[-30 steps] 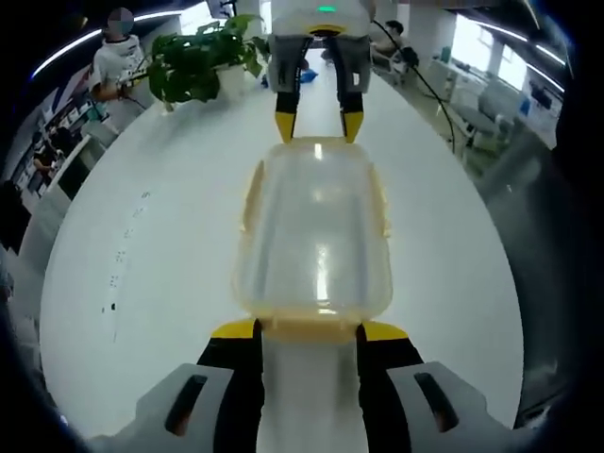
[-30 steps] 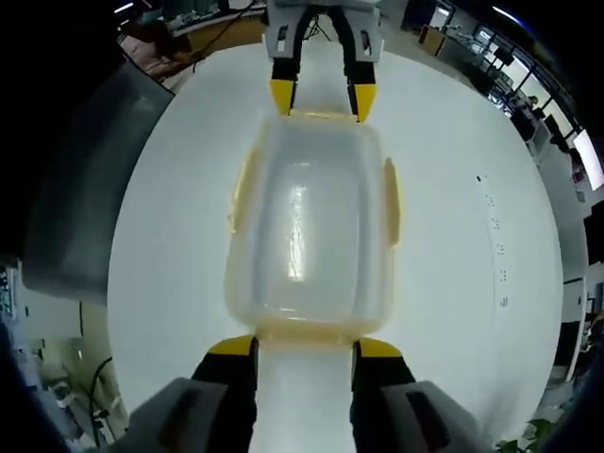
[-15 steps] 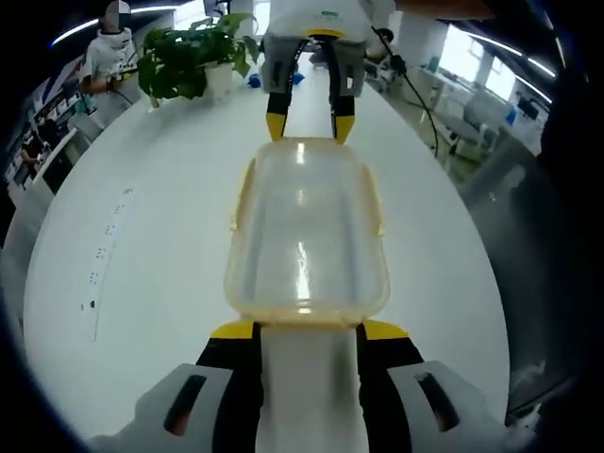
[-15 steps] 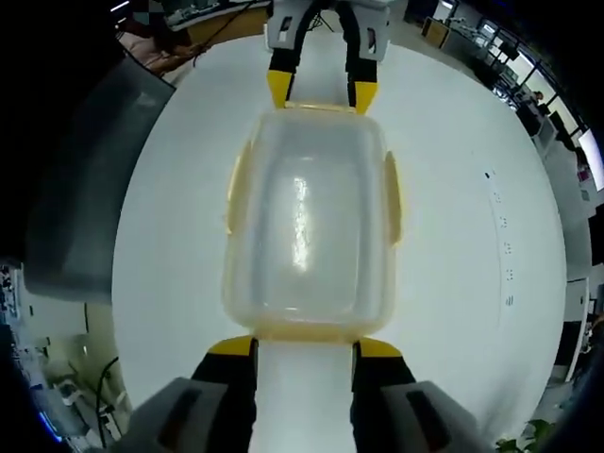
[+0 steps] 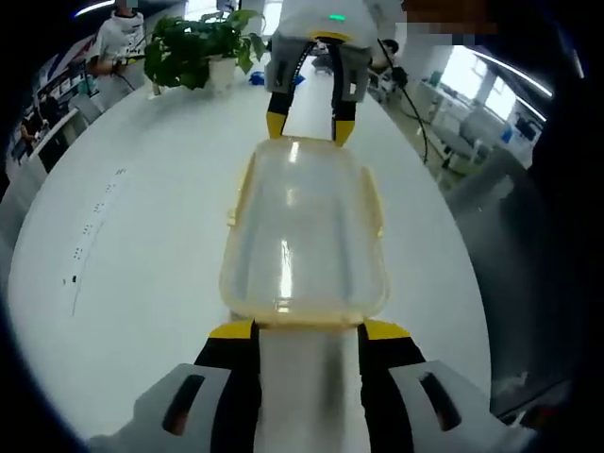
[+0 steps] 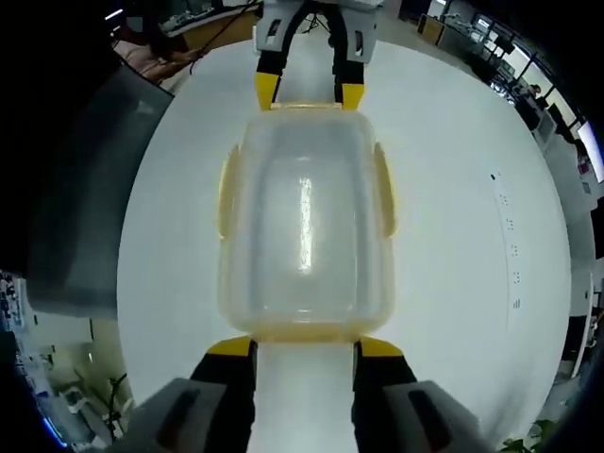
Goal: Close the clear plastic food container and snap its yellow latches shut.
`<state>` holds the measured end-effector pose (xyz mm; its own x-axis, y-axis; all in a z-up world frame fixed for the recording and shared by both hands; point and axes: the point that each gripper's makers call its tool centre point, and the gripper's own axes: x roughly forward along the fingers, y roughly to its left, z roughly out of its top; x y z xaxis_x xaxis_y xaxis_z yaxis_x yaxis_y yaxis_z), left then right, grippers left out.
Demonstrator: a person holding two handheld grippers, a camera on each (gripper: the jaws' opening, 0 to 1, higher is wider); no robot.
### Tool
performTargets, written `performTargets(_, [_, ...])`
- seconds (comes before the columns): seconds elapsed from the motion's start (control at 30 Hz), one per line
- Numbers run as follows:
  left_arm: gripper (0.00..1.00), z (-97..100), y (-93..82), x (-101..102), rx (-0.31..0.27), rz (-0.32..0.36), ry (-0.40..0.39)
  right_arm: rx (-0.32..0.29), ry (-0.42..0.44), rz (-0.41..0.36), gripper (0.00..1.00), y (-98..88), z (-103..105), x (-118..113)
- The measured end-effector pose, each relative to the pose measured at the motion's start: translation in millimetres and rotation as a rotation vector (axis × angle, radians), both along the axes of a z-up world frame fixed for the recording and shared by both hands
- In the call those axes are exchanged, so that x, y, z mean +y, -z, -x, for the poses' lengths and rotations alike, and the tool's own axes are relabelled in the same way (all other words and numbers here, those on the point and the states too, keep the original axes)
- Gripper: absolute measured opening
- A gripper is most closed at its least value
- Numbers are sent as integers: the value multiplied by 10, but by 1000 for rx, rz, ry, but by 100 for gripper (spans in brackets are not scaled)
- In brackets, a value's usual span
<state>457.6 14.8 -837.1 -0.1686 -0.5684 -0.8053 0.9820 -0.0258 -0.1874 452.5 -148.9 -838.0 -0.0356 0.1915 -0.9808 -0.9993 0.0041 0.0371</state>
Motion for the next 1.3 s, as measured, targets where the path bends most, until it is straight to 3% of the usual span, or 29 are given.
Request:
performTargets(0.13, [41,44,106,66,25,-23,-9,-3,-13,0,40,34,46,103])
performTargets(0.23, [42,58,96,61,39,-13,-21,-17,-25,30,48,108,87,108])
performTargets(0.33, [42,106,98,68,47,-34,-12,-35,-54,36,43,92,54,90])
performTargets(0.57, [40,86,107,95,36,-18,-45,-34,5,-33,46,8,-37,65])
performTargets(0.67, [35,11,149,231,-23,-45,-72,-53,14,-34,46,-54,-93,-24])
performTargets(0.77, [42,75,56,251,9,7,-110,-35,53,-75,46,-149,-81,-34])
performTargets(0.9, [46,91,-43,277,-24,50,-124,-7,44,-134,47,-193,-16,34])
performTargets(1.0, [48,107,-49,327,-50,32,-116,0,-42,-105,45,-170,98,26])
performTargets(1.13, [49,77,-170,348,-93,53,-133,43,-38,-136,45,-222,222,92])
performTargets(1.3, [49,15,-331,282,-129,103,-166,46,-41,-124,46,-211,210,99])
